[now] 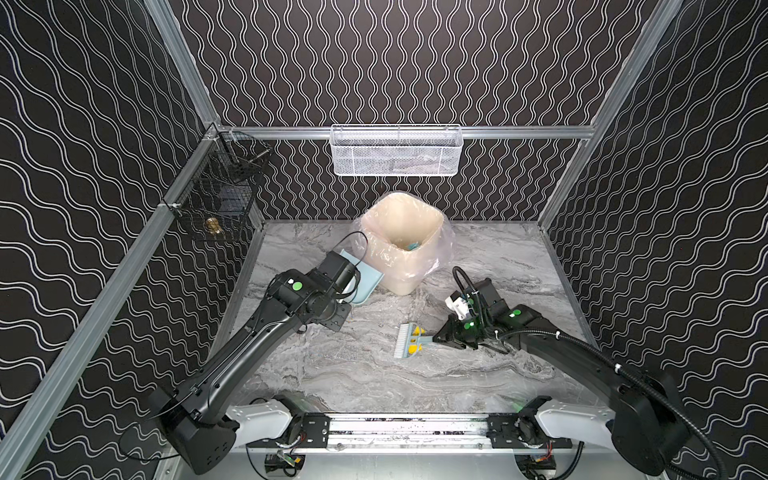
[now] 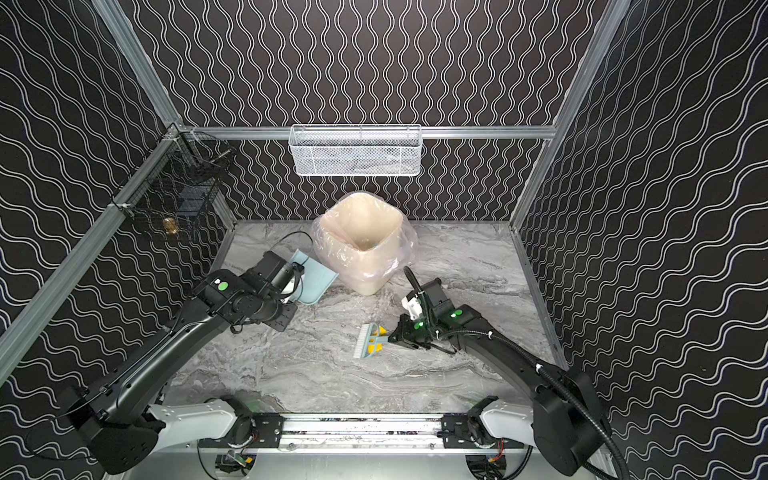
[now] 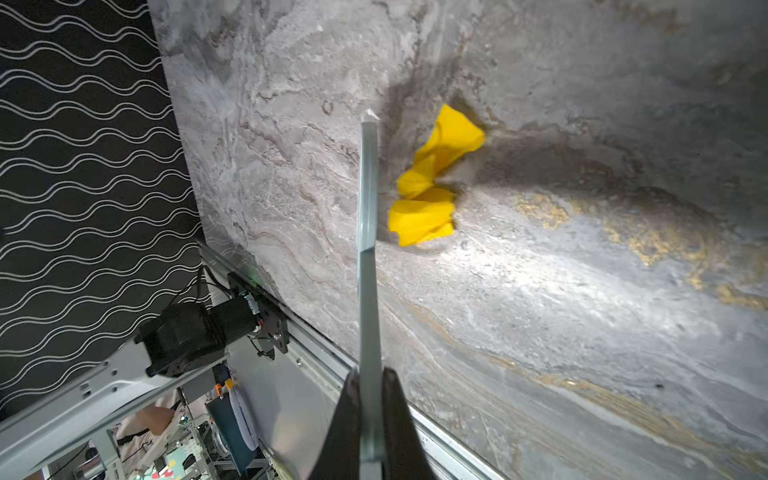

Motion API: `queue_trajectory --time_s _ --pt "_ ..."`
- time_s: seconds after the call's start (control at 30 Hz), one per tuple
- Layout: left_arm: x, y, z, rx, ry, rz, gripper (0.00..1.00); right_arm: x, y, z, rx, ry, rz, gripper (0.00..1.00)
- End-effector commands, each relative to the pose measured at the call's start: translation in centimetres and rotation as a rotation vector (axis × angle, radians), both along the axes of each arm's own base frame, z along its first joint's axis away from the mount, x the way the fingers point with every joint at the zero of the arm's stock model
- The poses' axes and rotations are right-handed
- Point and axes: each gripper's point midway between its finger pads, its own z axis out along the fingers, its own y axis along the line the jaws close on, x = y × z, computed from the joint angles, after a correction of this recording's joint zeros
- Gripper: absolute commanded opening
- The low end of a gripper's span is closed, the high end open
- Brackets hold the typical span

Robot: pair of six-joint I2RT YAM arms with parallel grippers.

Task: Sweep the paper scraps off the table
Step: 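Push the remaining yellow scrap toward the dustpan with the right-held brush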

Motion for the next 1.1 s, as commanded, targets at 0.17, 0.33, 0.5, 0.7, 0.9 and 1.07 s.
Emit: queue_trajectory --time_s 0.17,0.33,0.5,0.7,0.9,1.07 --pt "-1.9 -1.9 -1.9 -0.039 0.053 -0.003 0.0 0.4 0.7 0.4 -0.028 0.029 0.068 0.0" --pt "-3.6 -2.9 -3.6 -0.045 0.113 -0.024 0.0 0.2 -1.7 -2.4 -0.148 0.072 0.088 0.0" --pt "-5.6 -4.8 -6.1 -0.035 0.189 -0.071 0.0 0.1 -4.7 -2.9 -0.217 0.085 0.064 0.0" --pt "-7.4 -7.1 -9.0 -0.018 0.26 -0.128 0.0 -0.2 -7.2 -2.5 -0.265 0.11 0.056 0.0" --pt "-8.7 -9.0 -11.1 -0.003 0.324 -0.166 0.0 1.5 -8.0 2.0 -0.254 0.03 0.044 0.0" --pt "-9.2 -10.6 -12.6 0.005 0.329 -0.195 0.0 3.1 -9.5 3.7 -0.313 -0.013 0.031 0.0"
